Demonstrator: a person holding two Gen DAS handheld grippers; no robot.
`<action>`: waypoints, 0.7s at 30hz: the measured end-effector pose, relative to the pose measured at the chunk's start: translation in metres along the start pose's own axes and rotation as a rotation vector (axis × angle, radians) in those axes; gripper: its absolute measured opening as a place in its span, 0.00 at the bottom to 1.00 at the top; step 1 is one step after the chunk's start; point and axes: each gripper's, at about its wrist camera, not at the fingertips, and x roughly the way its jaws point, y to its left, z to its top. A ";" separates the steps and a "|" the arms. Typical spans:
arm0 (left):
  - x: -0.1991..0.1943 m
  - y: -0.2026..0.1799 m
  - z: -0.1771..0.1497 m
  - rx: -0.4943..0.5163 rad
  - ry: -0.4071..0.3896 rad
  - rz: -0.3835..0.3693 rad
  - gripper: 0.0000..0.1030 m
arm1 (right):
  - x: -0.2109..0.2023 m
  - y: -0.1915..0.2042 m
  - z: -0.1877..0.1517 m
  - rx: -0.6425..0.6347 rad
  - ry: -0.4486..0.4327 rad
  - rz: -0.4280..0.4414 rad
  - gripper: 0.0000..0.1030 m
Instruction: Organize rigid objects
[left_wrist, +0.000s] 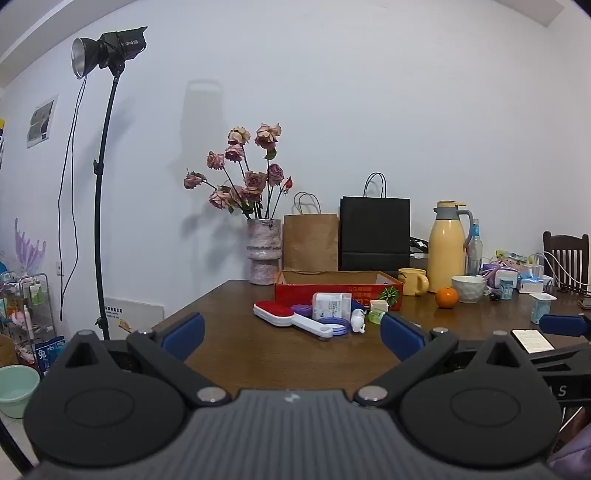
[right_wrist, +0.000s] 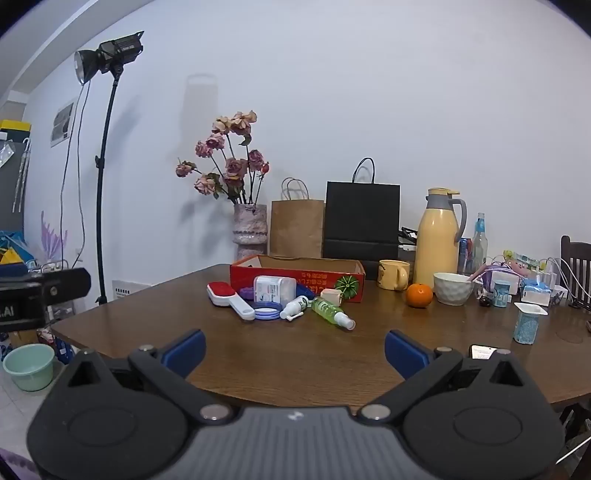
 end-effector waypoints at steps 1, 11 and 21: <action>0.000 0.000 0.000 -0.001 0.000 0.004 1.00 | 0.000 0.000 0.000 0.001 0.000 -0.001 1.00; -0.001 -0.001 0.002 -0.019 0.006 0.005 1.00 | 0.003 0.002 -0.001 0.001 -0.005 0.004 1.00; -0.002 -0.001 0.001 -0.025 0.006 0.007 1.00 | 0.003 0.006 0.001 -0.002 -0.007 0.003 1.00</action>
